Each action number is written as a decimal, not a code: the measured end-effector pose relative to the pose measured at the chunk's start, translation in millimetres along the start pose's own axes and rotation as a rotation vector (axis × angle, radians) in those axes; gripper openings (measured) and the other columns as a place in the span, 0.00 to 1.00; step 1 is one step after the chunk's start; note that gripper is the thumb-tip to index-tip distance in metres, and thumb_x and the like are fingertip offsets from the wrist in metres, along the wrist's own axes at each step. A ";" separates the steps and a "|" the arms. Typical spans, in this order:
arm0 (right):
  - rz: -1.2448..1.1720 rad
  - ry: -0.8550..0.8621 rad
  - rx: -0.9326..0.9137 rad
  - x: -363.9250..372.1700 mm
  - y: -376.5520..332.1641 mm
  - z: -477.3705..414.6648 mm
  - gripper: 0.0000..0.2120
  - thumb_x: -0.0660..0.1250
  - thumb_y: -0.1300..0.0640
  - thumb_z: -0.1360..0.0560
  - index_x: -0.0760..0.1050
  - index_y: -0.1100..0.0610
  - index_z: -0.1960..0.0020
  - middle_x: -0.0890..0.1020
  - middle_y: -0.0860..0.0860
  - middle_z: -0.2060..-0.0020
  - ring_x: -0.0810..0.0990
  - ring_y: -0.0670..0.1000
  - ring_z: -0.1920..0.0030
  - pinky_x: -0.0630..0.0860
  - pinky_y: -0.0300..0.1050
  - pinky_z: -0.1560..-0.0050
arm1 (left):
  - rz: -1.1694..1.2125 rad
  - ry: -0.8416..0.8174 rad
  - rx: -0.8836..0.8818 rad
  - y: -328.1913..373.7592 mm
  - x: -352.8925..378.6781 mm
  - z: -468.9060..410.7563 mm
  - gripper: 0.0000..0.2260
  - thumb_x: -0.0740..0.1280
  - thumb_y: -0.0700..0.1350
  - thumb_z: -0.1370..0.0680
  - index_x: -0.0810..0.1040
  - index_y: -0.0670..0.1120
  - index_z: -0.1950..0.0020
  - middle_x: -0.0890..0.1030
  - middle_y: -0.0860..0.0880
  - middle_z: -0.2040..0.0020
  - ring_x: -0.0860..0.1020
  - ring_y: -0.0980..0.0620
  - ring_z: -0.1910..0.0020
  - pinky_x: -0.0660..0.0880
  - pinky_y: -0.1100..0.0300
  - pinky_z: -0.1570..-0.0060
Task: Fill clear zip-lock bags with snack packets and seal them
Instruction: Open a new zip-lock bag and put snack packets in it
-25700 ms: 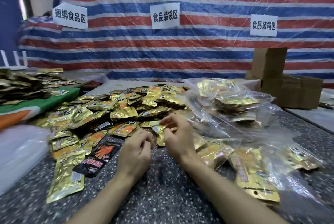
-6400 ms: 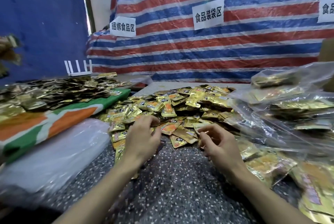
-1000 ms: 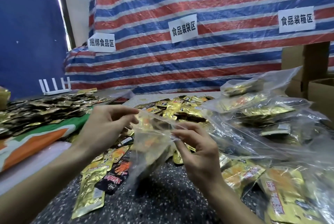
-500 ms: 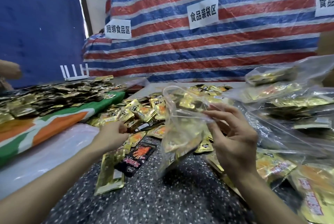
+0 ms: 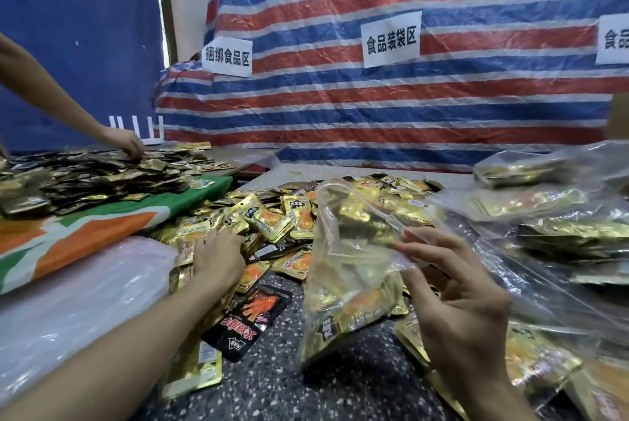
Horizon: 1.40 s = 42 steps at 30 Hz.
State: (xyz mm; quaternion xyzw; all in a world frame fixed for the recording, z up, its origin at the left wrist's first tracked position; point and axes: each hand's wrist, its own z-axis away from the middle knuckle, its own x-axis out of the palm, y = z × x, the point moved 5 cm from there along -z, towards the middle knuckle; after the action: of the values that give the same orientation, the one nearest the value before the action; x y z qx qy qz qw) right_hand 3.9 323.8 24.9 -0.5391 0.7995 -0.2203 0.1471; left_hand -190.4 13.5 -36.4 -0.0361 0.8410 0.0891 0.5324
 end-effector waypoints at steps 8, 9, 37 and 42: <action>-0.013 -0.057 0.037 1.8 -0.3 1.1 0.18 0.73 0.73 0.30 0.83 0.51 0.51 0.80 0.41 0.47 0.81 0.48 0.42 0.80 0.39 0.45 | 0.326 0.132 0.106 -16.2 -41.9 10.4 0.14 0.60 0.47 0.17 0.78 0.60 0.34 0.84 0.52 0.49 0.80 0.49 0.63 0.76 0.58 0.63; -0.003 -0.063 0.040 1.9 -0.2 1.0 0.18 0.73 0.73 0.30 0.83 0.51 0.51 0.80 0.40 0.47 0.81 0.48 0.42 0.80 0.40 0.44 | 0.427 0.121 0.101 -12.9 -53.7 13.3 0.14 0.61 0.47 0.17 0.78 0.59 0.34 0.85 0.51 0.51 0.78 0.50 0.69 0.75 0.59 0.68; 0.089 0.043 0.010 -5.6 -1.2 -3.0 0.08 0.77 0.66 0.30 0.84 0.61 0.52 0.78 0.49 0.51 0.81 0.47 0.49 0.81 0.41 0.52 | 0.491 0.243 0.646 125.6 -207.5 146.8 0.07 0.68 0.45 0.21 0.82 0.54 0.46 0.74 0.63 0.64 0.70 0.63 0.60 0.61 0.56 0.54; 0.172 0.022 -0.011 -8.5 -1.5 -4.2 0.08 0.78 0.66 0.31 0.83 0.59 0.54 0.77 0.49 0.54 0.79 0.46 0.53 0.78 0.37 0.56 | 0.243 -0.021 0.722 119.3 -194.7 133.8 0.19 0.52 0.61 0.24 0.79 0.52 0.57 0.76 0.60 0.61 0.70 0.58 0.49 0.56 0.55 0.40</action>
State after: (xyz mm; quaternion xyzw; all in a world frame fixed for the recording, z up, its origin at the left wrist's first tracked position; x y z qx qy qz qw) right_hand 6.3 332.0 29.2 -0.4668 0.8456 -0.2084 0.1536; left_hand -6.2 149.2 96.6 0.2544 0.8109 -0.1501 0.5051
